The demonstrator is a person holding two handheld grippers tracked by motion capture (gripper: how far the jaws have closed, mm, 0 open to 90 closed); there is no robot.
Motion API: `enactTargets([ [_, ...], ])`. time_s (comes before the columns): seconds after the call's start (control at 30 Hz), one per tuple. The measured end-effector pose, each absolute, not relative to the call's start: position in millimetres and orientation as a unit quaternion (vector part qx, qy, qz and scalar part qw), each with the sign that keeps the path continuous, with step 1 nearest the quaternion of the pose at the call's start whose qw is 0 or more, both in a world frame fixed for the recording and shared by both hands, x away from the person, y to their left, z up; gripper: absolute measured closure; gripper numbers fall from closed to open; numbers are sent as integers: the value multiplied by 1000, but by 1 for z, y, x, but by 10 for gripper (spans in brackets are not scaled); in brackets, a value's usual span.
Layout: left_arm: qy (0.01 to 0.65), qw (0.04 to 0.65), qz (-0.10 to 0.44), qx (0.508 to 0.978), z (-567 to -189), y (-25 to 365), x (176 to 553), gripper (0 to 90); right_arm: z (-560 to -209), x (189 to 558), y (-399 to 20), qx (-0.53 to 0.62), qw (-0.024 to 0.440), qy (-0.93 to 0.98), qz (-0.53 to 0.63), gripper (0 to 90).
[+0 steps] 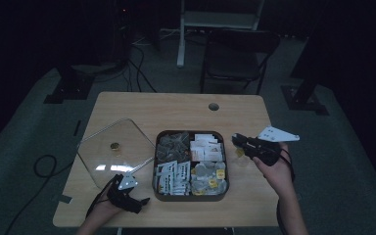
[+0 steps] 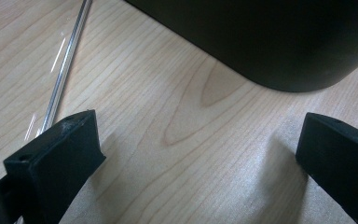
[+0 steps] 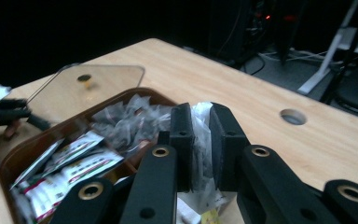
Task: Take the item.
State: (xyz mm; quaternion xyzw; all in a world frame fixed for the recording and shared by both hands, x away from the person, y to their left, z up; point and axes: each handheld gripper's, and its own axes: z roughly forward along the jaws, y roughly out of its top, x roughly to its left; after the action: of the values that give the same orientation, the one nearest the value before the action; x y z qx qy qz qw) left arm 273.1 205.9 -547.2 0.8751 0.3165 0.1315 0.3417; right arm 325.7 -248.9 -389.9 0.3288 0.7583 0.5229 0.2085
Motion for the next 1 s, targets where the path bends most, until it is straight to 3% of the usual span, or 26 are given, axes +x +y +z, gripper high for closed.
enactTargets([
  [0.43, 317, 341, 132, 875, -547, 206, 273, 5, -394, 344, -272, 357, 224, 750, 510, 807],
  [1.0, 319, 341, 132, 874, -547, 205, 273, 5, -431, 362, -285, 395, 209, 746, 494, 806],
])
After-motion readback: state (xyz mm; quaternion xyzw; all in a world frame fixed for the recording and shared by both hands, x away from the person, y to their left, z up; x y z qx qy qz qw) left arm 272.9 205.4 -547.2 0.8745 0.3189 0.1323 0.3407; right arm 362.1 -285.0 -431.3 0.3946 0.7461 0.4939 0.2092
